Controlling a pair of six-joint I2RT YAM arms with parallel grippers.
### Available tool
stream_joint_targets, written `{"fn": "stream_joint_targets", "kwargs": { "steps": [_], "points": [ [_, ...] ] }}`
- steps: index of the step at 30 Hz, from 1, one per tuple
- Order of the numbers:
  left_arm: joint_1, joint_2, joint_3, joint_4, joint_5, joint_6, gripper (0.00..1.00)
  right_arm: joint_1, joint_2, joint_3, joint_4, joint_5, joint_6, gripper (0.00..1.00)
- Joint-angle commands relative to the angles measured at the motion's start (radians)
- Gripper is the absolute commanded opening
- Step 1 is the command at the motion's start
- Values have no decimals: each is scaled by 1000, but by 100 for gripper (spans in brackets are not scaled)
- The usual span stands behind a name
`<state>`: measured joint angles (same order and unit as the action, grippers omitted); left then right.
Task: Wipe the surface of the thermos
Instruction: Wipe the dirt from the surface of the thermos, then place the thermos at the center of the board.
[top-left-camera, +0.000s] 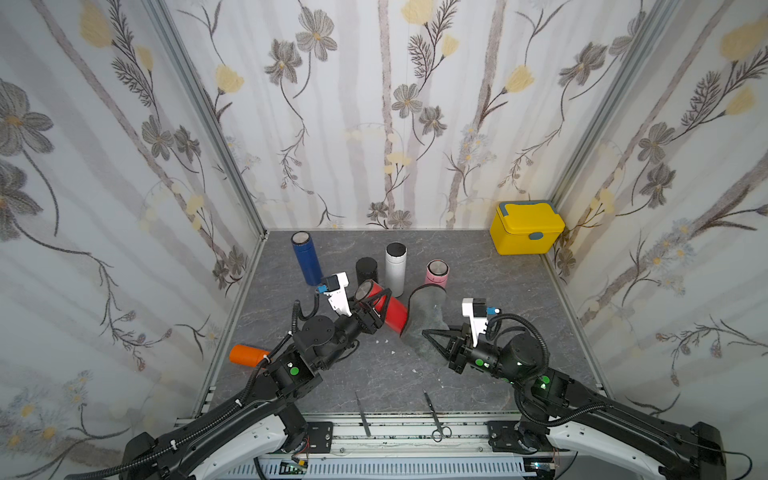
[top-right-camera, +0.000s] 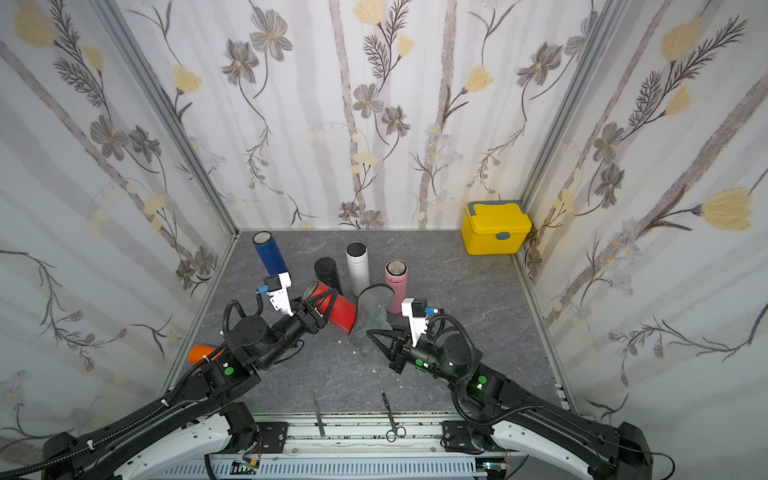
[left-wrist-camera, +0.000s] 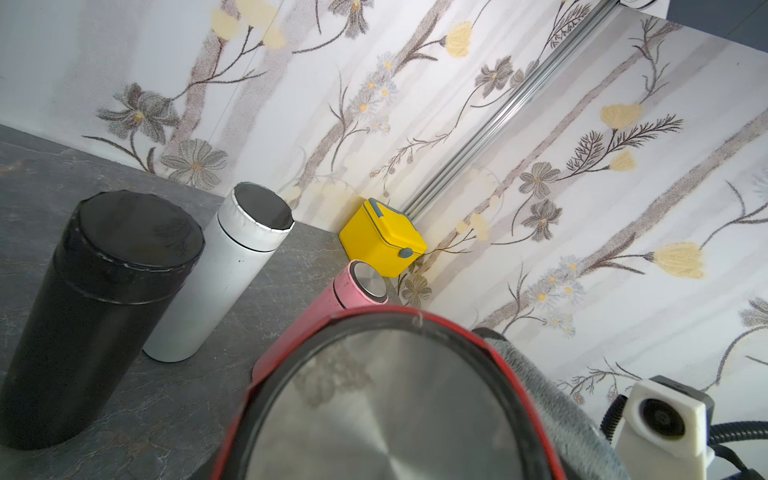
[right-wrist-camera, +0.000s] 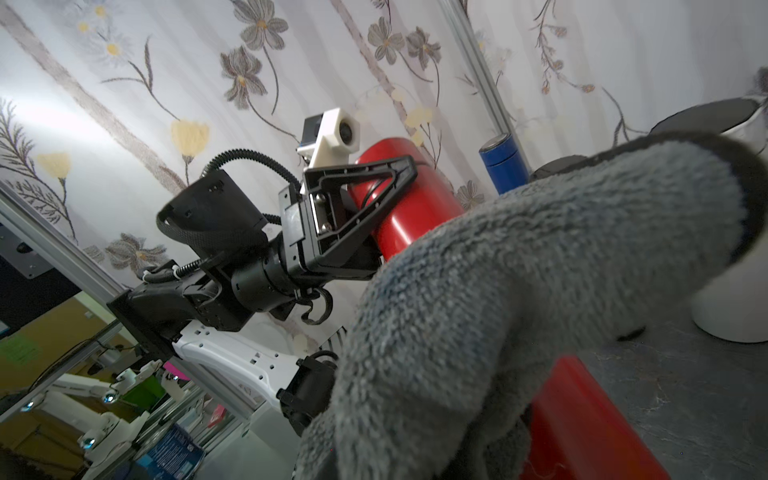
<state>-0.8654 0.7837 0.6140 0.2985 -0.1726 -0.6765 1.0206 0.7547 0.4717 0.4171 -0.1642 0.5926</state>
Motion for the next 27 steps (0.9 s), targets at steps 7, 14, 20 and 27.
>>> {"fn": "stream_joint_targets", "kwargs": {
  "steps": [7, 14, 20, 27],
  "points": [
    [69, -61, 194, -109, -128, 190, 0, -6, 29, -41, -316, 221, 25, 0],
    [145, 40, 423, -255, -308, 373, 0, -16, -72, -117, -357, 230, 66, 0],
    [288, 231, 586, -262, -304, 466, 0, -69, -9, -86, -323, 186, 40, 0],
    [466, 440, 723, -210, -203, 494, 0, -104, 74, -57, -285, 145, 29, 0]
  ]
}}
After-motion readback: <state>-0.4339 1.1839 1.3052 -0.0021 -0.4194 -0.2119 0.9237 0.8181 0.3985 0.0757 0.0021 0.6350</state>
